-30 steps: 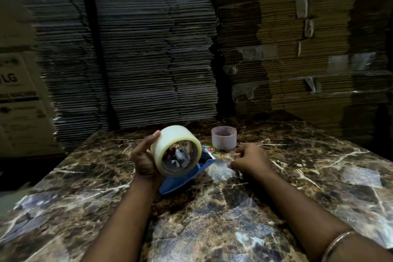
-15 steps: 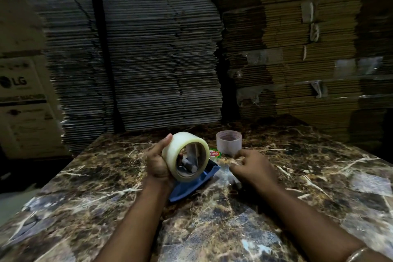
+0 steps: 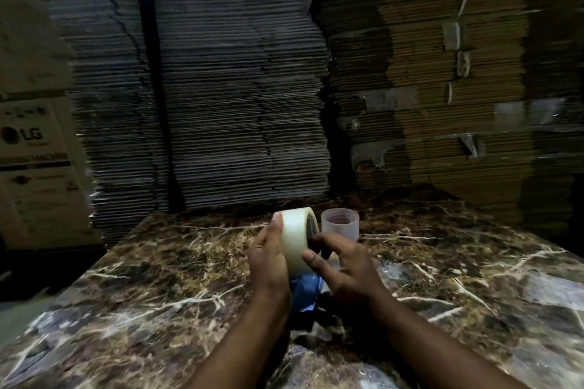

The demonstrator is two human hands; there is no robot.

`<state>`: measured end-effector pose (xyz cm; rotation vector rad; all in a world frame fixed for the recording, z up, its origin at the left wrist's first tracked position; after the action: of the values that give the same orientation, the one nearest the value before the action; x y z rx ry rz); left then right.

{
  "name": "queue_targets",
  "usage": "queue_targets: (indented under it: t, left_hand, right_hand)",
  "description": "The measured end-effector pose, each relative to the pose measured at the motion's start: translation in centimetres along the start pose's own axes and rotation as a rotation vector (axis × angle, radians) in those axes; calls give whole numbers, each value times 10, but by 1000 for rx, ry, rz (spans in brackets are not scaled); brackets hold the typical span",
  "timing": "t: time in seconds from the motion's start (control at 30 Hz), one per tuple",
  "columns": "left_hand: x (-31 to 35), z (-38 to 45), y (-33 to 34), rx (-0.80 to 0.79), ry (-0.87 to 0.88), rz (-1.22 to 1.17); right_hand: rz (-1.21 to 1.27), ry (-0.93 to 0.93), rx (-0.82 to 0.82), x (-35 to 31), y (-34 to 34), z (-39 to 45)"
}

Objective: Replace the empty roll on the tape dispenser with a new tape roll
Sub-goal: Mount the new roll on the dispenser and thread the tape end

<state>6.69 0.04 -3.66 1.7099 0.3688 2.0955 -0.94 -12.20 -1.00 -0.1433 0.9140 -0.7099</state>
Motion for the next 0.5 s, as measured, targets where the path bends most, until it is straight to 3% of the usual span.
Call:
queue_targets:
  t: [0.27,0.5]
  left_hand:
    - [-7,-9,18,-86,-2,46]
    - [9,9,15,-324,-27,193]
  right_hand:
    - [158,91,-8,17,1,4]
    - [164,110,5,23,-4,3]
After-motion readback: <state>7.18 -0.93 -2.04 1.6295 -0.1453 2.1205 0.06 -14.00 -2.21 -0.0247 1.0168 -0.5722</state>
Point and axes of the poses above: each hand's wrist, its own z-axis towards the middle knuckle, its own y-axis out of the palm, x = y × z, the point moved 9 cm from there along z, towards the middle knuckle, and after that the axes turned 3 degrees about y, right-handed, at the moved point
